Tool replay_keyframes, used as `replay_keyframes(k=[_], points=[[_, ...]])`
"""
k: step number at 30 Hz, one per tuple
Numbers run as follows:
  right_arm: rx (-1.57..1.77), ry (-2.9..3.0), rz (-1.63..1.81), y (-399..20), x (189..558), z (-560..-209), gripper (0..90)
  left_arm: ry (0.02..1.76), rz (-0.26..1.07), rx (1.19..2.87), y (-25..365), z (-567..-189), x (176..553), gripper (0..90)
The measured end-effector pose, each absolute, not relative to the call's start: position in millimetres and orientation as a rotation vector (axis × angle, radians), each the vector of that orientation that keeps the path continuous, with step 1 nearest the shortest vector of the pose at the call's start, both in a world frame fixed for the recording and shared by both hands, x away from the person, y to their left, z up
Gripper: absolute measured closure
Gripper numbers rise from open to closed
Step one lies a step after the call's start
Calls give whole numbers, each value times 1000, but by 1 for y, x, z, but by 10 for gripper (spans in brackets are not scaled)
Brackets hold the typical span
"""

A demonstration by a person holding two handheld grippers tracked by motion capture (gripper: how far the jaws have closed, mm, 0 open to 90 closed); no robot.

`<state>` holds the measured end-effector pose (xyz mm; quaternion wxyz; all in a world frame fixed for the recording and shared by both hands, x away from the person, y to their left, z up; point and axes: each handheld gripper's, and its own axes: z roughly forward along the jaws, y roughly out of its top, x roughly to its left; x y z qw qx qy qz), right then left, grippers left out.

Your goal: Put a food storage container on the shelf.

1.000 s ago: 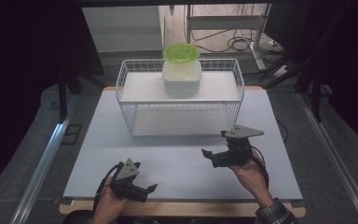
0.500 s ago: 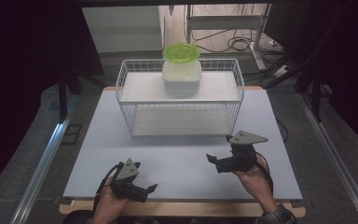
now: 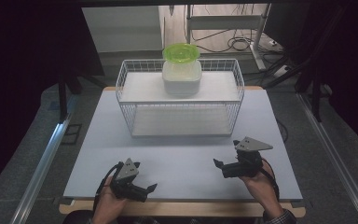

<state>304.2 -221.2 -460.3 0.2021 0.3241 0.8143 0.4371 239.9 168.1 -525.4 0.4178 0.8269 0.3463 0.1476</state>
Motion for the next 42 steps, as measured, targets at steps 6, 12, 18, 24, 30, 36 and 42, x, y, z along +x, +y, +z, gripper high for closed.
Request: replay_keyframes(k=[6, 12, 18, 24, 30, 36, 42], points=[[915, 2275, 1193, -227, 302, -466, 0, 868, 370, 2079, 168, -526, 240, 0], [934, 2270, 1165, -233, 299, -470, 0, 871, 370, 2077, 168, -526, 240, 0], [952, 2277, 1138, -238, 299, -477, 0, 871, 369, 2080, 168, -526, 240, 0], [977, 2295, 1103, -243, 301, -486, 0, 873, 365, 2084, 168, -526, 240, 0], [996, 2301, 1081, -246, 304, -491, 0, 875, 362, 2087, 167, -527, 241, 0], [1022, 2312, 1056, -249, 307, -497, 0, 874, 362, 2089, 167, -527, 241, 0], [1038, 2321, 1042, -250, 309, -500, 0, 873, 362, 2092, 167, -528, 241, 0]])
